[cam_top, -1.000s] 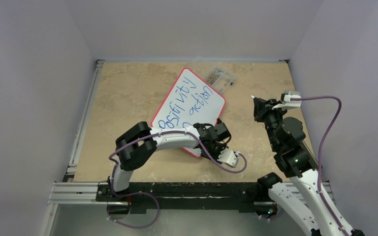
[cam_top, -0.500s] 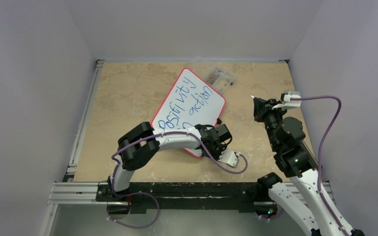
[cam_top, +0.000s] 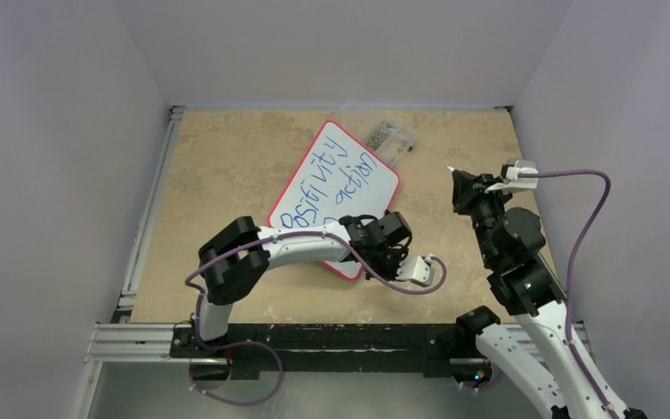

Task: Write a sentence on the whiteboard
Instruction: Close the whiteboard marker at the center of the board.

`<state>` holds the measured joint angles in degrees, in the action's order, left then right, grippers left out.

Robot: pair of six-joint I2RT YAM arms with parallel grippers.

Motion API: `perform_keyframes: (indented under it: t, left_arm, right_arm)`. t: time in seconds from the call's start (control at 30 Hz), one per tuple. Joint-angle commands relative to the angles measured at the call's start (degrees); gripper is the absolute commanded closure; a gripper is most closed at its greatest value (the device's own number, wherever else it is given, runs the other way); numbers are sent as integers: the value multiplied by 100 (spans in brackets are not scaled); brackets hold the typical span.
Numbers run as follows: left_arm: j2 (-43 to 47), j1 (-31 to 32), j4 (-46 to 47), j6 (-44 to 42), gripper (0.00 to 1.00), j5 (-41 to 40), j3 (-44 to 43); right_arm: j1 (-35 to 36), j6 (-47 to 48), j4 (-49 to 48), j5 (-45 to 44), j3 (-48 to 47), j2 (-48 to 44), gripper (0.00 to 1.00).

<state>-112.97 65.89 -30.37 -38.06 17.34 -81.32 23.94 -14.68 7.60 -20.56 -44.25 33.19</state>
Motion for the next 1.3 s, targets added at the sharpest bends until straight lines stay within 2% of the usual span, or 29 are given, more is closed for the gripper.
perform_keyframes:
  t: [0.0, 0.1, 0.4, 0.57, 0.7, 0.87, 0.97, 1.27]
  left_arm:
    - [799, -299, 519, 1248, 100, 929, -366]
    - [1184, -486, 805, 1776, 100, 1171, -333]
    - [2435, -860, 1585, 3400, 100, 1239, -73]
    - [3263, -1131, 2338, 4381, 100, 843, 393]
    - [3593, -1281, 2484, 4803, 100, 714, 467]
    - [4000, -1750, 2615, 5901, 100, 447, 485]
    - [4363, -1917, 3577, 6113, 100, 497, 946]
    - [4959, -2064, 5374, 6982, 100, 55, 1788]
  right_arm:
    - [13, 252, -380, -163, -335, -208, 100]
    - [11, 271, -399, -115, -463, -209, 100]
    - [12, -109, -722, 509, -636, -268, 100]
    - [8, -459, -1031, 1025, -566, -243, 100]
    - [11, -765, -1433, 1606, -367, -214, 100]
    - [10, -1285, -2009, 2032, -43, -149, 100]
    - [13, -1722, -2404, 2347, 225, -59, 100]
    - [10, -3420, -3898, 2754, 1148, 112, 100]
